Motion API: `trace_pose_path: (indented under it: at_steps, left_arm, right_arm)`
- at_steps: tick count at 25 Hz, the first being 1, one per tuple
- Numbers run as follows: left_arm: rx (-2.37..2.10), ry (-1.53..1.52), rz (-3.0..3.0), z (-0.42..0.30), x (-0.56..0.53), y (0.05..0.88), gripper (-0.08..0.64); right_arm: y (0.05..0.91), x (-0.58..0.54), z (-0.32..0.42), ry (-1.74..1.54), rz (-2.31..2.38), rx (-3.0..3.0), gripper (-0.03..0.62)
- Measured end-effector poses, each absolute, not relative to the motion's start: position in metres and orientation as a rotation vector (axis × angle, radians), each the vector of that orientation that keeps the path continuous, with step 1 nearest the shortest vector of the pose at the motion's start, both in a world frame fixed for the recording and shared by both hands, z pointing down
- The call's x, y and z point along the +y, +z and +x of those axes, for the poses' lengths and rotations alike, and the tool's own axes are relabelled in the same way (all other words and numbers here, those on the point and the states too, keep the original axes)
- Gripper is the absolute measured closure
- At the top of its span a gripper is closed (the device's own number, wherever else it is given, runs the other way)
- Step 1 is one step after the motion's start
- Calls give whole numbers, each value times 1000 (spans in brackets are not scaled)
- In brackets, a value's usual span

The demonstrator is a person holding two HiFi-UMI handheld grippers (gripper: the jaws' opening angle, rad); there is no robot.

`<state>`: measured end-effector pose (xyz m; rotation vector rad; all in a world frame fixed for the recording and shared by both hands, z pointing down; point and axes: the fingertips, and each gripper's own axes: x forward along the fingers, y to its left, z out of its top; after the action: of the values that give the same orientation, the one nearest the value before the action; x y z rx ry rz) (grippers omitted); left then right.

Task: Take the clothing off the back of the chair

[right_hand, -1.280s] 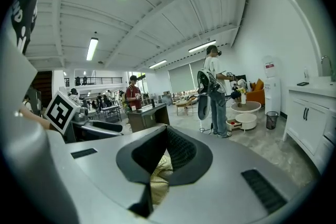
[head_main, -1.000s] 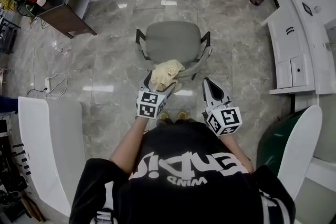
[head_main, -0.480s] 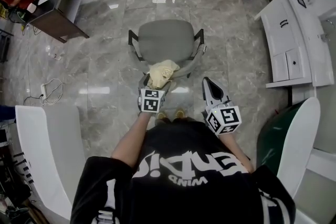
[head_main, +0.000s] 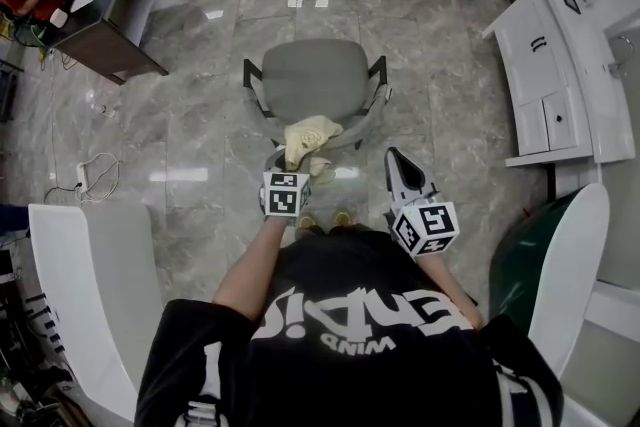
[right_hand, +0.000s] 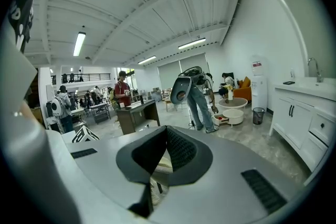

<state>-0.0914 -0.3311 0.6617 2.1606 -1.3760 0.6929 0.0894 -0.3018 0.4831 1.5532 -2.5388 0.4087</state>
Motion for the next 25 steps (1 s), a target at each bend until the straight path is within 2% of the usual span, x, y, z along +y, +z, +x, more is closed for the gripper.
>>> trace_pose_path:
  at_steps: [11, 25]
  left_arm:
    - [-1425, 596, 2197, -94, -334, 623, 433]
    - [-1580, 193, 2437, -110, -362, 401, 433]
  right_arm:
    - [484, -298, 91, 408, 1559, -2534, 578]
    - [481, -295, 88, 391, 1521, -2573, 578]
